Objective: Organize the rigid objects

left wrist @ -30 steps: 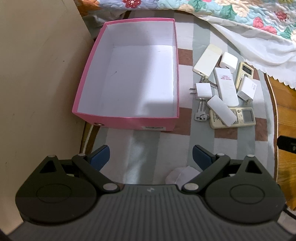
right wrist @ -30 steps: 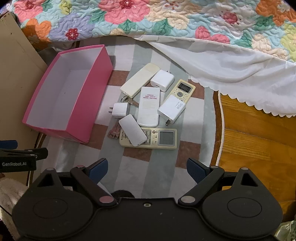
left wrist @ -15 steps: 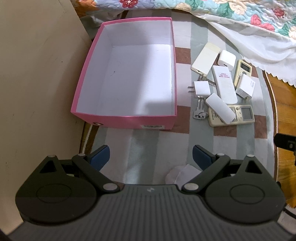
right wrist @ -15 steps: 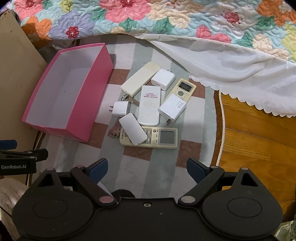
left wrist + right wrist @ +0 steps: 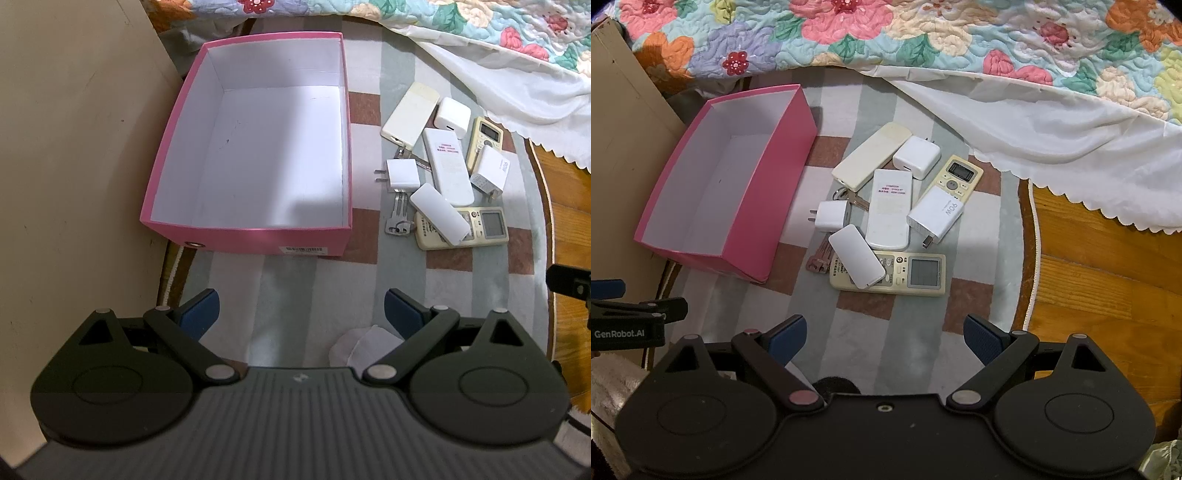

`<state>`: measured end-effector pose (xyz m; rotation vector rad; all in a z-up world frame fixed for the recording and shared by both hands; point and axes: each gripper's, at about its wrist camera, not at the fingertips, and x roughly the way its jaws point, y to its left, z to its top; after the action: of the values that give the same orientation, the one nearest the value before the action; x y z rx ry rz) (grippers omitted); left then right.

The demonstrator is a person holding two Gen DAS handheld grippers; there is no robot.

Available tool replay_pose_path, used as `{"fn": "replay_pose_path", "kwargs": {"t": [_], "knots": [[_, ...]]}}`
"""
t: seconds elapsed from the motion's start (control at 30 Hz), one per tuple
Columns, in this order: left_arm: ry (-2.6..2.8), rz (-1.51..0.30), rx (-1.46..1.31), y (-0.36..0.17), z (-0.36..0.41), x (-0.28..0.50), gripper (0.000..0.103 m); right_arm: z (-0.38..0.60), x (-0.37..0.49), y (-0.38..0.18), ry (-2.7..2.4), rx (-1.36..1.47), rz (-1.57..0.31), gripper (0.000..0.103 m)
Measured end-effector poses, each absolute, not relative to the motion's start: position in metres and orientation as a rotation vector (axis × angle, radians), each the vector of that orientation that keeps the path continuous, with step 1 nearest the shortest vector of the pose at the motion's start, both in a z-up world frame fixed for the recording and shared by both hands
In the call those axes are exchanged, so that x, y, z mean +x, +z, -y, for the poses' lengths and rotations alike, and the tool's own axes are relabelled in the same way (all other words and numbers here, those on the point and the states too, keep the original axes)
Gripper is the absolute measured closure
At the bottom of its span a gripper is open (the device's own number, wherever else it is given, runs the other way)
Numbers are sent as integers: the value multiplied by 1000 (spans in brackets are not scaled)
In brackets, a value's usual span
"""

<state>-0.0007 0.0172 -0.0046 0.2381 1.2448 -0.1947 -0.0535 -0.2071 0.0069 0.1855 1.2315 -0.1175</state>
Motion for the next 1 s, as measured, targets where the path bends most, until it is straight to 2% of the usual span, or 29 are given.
{"fn": "replay_pose_path", "kwargs": {"t": [1.0], "knots": [[-188, -1254, 244, -6, -20, -1, 6, 206, -52, 5, -99, 188, -1243, 9]]}}
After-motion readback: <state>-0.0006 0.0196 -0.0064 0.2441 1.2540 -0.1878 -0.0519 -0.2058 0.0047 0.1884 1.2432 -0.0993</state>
